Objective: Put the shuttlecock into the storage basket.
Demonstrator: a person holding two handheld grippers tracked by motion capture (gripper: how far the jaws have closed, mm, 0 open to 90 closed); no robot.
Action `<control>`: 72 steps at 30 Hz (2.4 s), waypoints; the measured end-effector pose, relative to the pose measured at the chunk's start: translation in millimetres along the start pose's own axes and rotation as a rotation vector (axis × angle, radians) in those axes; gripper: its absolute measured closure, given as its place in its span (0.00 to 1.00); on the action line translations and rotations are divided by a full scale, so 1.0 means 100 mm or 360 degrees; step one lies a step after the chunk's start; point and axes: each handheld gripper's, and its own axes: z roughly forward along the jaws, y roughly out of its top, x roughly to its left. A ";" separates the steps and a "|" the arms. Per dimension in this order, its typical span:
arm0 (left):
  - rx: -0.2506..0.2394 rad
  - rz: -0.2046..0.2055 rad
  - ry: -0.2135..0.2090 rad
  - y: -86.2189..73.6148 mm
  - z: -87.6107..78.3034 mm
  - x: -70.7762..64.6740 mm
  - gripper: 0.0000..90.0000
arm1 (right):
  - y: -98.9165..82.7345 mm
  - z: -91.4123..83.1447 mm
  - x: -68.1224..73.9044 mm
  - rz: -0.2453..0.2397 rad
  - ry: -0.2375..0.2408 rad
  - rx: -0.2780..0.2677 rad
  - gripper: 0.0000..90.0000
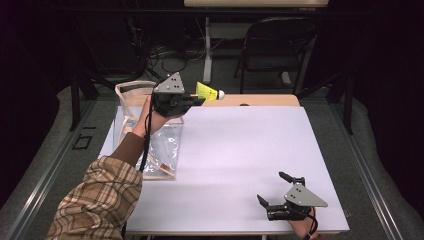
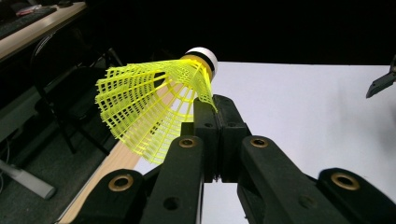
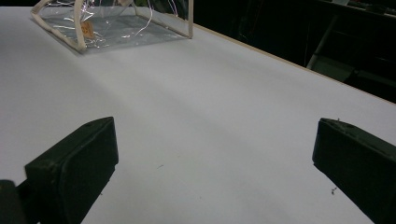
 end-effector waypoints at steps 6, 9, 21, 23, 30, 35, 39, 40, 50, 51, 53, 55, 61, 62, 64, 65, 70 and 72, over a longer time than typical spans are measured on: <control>0.0000 -0.0005 0.0021 -0.02 -0.05 0.03 1.00 | 0.00 0.00 0.00 -0.0002 -0.0001 -0.0001 0.00; 0.0001 -0.0010 0.0034 -0.03 -0.08 0.04 1.00 | 0.00 0.00 0.00 -0.0001 -0.0002 0.0000 0.00; 0.0005 -0.0027 0.0093 -0.08 -0.24 0.12 1.00 | 0.00 0.00 0.00 0.0000 0.0001 -0.0002 0.00; 0.0005 -0.0032 0.0101 -0.09 -0.26 0.14 1.00 | 0.00 0.00 0.00 0.0001 0.0000 -0.0002 0.00; 0.0008 -0.0044 0.0135 -0.13 -0.34 0.18 1.00 | 0.00 0.01 0.00 -0.0003 0.0001 0.0003 0.00; 0.0014 -0.0049 0.0171 -0.15 -0.42 0.22 1.00 | 0.00 0.00 0.00 -0.0002 0.0001 -0.0001 0.00; 0.0005 -0.0061 0.0194 -0.16 -0.48 0.24 1.00 | 0.00 0.00 0.00 0.0003 0.0002 -0.0005 0.00; 0.0006 -0.0061 0.0201 -0.17 -0.49 0.25 1.00 | 0.00 0.00 0.00 0.0003 0.0001 -0.0002 0.00; 0.0005 -0.0074 0.0254 -0.21 -0.62 0.30 1.00 | 0.00 0.01 0.00 -0.0002 0.0003 -0.0003 0.00; 0.0003 -0.0081 0.0259 -0.22 -0.63 0.30 1.00 | 0.00 0.01 0.00 -0.0003 0.0004 -0.0001 0.00; 0.0005 -0.0087 0.0272 -0.23 -0.66 0.32 1.00 | 0.00 0.01 0.00 -0.0003 0.0003 0.0000 0.00; 0.0000 -0.0092 0.0292 -0.24 -0.70 0.33 1.00 | 0.00 0.01 0.00 -0.0002 0.0003 -0.0002 0.00; -0.0005 -0.0110 0.0333 -0.27 -0.80 0.38 1.00 | 0.00 0.01 0.00 -0.0002 0.0002 -0.0003 0.00; -0.0005 -0.0110 0.0333 -0.27 -0.80 0.38 1.00 | 0.00 0.01 0.00 -0.0002 0.0002 -0.0003 0.00; -0.0001 -0.0115 0.0348 -0.29 -0.83 0.39 1.00 | 0.00 0.00 0.01 -0.0001 0.0000 -0.0005 0.00; -0.0006 -0.0118 0.0359 -0.29 -0.86 0.40 1.00 | 0.00 0.00 0.01 -0.0002 0.0000 0.0000 0.00; -0.0009 -0.0122 0.0380 -0.31 -0.91 0.41 1.00 | 0.01 0.00 0.01 -0.0008 0.0001 0.0001 0.00; -0.0007 -0.0129 0.0390 -0.33 -0.94 0.42 1.00 | 0.00 0.00 0.01 -0.0006 0.0002 0.0000 0.00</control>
